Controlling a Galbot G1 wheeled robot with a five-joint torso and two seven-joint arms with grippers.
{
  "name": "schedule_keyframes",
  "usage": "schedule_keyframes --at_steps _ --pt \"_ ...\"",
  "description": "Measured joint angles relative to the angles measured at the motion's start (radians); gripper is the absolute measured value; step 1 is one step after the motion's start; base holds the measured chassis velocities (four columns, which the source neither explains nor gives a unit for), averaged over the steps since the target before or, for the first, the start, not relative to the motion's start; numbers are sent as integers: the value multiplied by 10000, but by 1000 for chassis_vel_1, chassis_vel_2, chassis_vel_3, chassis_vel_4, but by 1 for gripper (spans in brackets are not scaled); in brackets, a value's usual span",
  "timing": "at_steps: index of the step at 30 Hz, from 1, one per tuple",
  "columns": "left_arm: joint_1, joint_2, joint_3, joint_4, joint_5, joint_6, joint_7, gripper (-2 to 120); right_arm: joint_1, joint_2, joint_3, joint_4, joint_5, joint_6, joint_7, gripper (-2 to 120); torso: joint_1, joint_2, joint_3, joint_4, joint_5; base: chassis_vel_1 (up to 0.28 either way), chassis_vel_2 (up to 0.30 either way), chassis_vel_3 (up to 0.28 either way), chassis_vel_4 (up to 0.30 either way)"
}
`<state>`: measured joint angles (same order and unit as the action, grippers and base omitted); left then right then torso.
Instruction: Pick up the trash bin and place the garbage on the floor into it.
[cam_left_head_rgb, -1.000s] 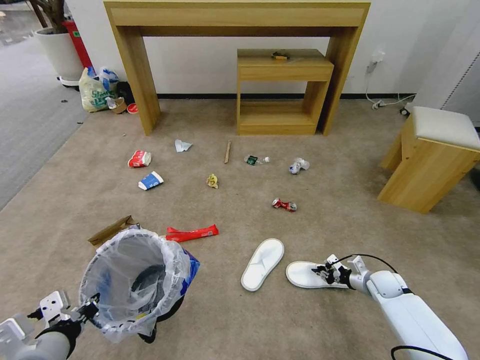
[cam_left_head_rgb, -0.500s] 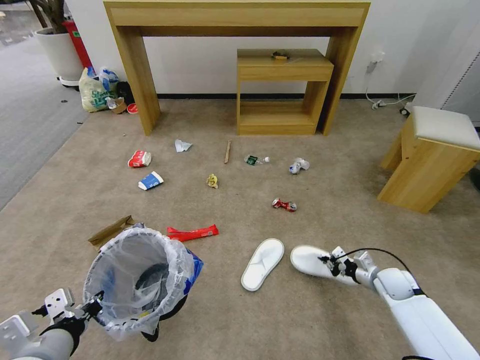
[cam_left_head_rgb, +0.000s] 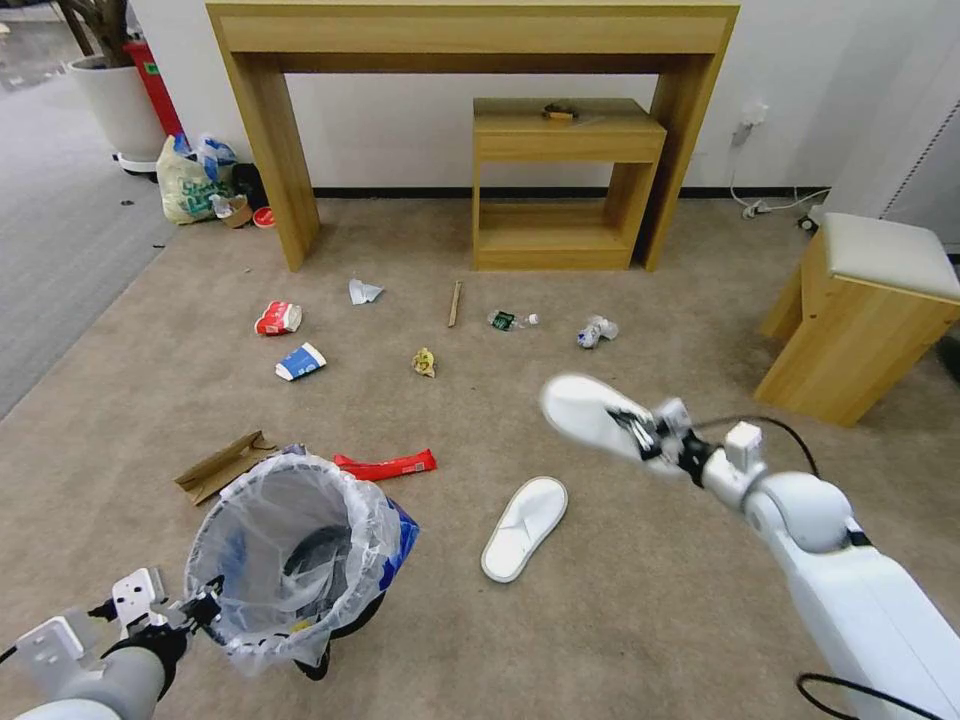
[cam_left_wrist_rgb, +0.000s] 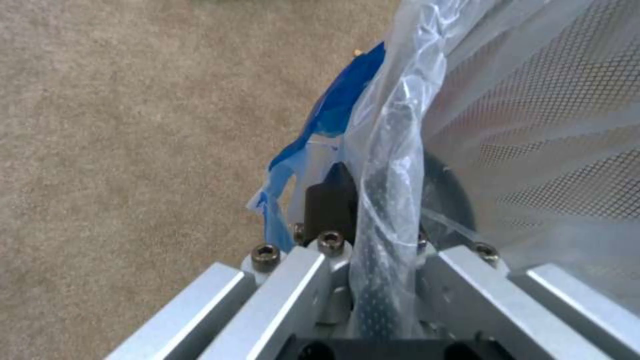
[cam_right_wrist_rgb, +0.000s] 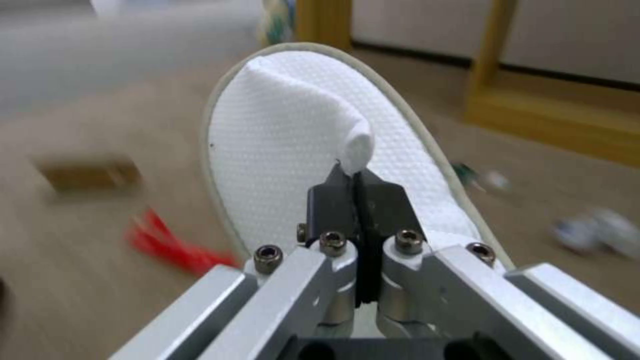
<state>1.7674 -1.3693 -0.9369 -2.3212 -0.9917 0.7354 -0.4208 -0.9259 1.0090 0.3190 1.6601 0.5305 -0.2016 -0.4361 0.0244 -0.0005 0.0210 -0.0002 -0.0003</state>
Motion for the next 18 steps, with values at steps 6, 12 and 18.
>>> schedule_keyframes --at_steps 6,12,18 --pt "-158 285 434 145 89 0 -237 0 1557 1423 -1976 575 1696 -308 883 0 1 -1 2 -8 -2 0 0 0 0" --pt "-451 773 859 301 57 0 -593 0 2484 2570 -3413 919 3019 -381 1265 0 1 -1 1 4 -3 0 0 0 0" --pt "-966 1218 1255 465 -166 -1 -1086 0 3004 3251 -4962 1100 4173 -428 1582 0 0 0 0 -3 -3 0 0 0 0"
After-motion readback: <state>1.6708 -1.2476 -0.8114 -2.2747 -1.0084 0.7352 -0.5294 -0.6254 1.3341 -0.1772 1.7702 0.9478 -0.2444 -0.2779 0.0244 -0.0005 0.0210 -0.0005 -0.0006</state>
